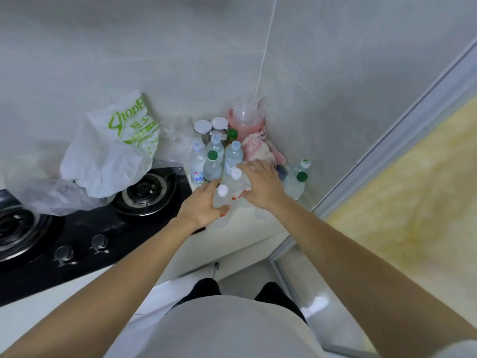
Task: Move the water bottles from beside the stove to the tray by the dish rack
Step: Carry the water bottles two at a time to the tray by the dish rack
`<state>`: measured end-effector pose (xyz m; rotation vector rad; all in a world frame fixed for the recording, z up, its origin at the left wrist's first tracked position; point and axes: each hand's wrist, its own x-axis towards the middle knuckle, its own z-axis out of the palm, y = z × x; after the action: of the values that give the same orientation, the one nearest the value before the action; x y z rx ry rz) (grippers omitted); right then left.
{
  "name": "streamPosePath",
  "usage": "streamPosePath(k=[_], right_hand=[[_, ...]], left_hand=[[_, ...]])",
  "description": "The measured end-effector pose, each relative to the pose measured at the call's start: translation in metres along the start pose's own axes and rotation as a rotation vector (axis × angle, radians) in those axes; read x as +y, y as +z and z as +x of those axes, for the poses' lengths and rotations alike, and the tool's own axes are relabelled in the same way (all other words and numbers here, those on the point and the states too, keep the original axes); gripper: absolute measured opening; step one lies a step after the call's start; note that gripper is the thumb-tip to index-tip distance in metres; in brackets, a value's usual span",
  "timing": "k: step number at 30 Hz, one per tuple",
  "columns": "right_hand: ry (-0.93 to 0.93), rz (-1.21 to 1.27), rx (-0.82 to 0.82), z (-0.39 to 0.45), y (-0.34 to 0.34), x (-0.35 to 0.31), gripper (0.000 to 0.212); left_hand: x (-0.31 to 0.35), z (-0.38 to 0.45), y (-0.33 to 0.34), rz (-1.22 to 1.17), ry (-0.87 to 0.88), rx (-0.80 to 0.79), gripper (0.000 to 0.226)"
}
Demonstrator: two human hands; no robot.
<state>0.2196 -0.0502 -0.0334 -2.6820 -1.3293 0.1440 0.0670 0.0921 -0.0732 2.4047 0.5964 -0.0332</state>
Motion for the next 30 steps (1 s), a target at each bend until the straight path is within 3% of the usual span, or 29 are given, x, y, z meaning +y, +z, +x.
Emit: streamPosePath(k=[6, 11, 16, 21, 26, 30], right_hand=[[-0.158, -0.122, -0.127, 0.046, 0.013, 0.019, 0.077], [-0.336, -0.204, -0.112, 0.070, 0.027, 0.028, 0.065], [-0.448, -0.293, -0.121, 0.080, 0.037, 0.028, 0.080], [-0.535, -0.276, -0.102, 0.082, 0.037, 0.031, 0.077], [-0.641, -0.136, -0.132, 0.080, 0.015, 0.029, 0.075], [-0.681, 0.192, -0.216, 0.083, -0.017, 0.015, 0.052]], left_hand=[[-0.015, 0.023, 0.032, -0.216, -0.119, -0.011, 0.078], [-0.021, 0.031, 0.053, -0.379, -0.227, 0.076, 0.078], [-0.008, 0.031, 0.068, -0.407, -0.277, 0.171, 0.066], [0.004, 0.024, 0.074, -0.379, -0.327, 0.259, 0.054], [0.012, 0.004, 0.062, -0.475, -0.415, 0.398, 0.054], [0.022, -0.028, 0.024, -0.527, -0.437, 0.540, 0.053]])
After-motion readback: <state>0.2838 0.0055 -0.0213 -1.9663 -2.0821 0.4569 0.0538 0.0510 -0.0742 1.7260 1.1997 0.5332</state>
